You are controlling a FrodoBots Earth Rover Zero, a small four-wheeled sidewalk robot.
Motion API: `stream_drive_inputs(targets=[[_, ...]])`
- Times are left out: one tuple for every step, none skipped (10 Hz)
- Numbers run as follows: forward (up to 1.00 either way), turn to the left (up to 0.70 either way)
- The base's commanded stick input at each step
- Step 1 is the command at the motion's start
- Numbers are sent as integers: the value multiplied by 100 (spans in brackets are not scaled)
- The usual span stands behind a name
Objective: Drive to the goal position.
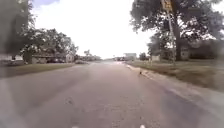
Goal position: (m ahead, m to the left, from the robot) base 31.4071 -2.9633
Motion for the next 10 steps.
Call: stream_drive_inputs(targets=[[100, 0], [100, 0], [100, 0], [100, 0], [100, 0], [100, 0], [100, 0], [100, -3], [100, -11], [100, -22]])
